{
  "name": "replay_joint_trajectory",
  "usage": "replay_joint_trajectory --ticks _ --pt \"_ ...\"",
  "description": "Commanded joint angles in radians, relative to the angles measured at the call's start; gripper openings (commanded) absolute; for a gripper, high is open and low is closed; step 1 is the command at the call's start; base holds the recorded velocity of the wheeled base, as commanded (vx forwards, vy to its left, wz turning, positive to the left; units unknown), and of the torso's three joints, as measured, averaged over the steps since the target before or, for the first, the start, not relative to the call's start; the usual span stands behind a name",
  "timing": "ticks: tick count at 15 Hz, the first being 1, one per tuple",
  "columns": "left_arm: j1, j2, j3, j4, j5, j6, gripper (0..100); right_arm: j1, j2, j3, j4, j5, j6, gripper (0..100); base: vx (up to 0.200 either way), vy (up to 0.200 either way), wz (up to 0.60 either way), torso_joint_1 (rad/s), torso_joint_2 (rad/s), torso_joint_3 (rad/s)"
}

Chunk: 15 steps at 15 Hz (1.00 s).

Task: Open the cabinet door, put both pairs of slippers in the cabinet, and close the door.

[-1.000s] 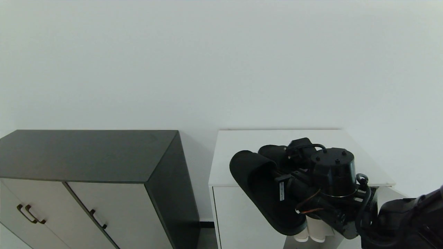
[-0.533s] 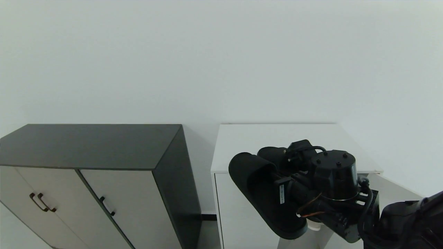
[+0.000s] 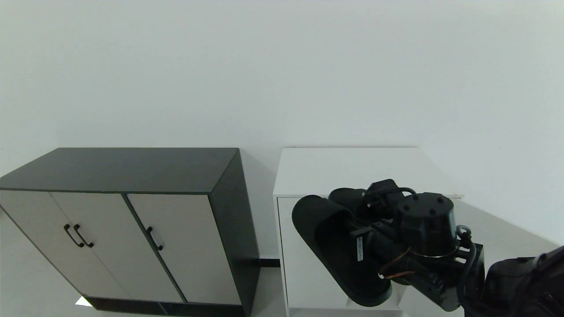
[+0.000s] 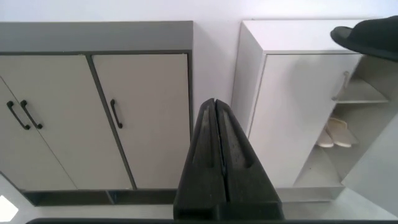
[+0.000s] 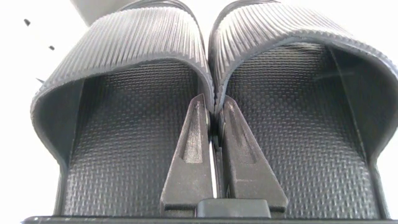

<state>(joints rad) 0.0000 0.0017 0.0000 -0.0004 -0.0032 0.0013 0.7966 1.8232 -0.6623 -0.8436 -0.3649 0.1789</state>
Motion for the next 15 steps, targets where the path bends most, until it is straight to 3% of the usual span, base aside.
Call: replay_joint_trajectory --ticks 1,8,15 --pt "0.0 0.0 0.0 0.0 0.0 0.0 0 0.001 0.001 0.012 -0.002 0.0 -0.001 0 0.0 0.0 0.0 0.0 0.0 0.0" --pt "0.0 0.0 0.0 0.0 0.0 0.0 0 0.006 0.008 0.02 -0.018 0.0 -0.012 0 0.0 0.0 0.0 0.0 0.0 0.0" --pt "0.0 0.0 0.0 0.0 0.0 0.0 0 0.006 0.013 0.029 -0.02 0.001 -0.012 0 0.0 -0.2 0.0 0.002 0.0 0.0"
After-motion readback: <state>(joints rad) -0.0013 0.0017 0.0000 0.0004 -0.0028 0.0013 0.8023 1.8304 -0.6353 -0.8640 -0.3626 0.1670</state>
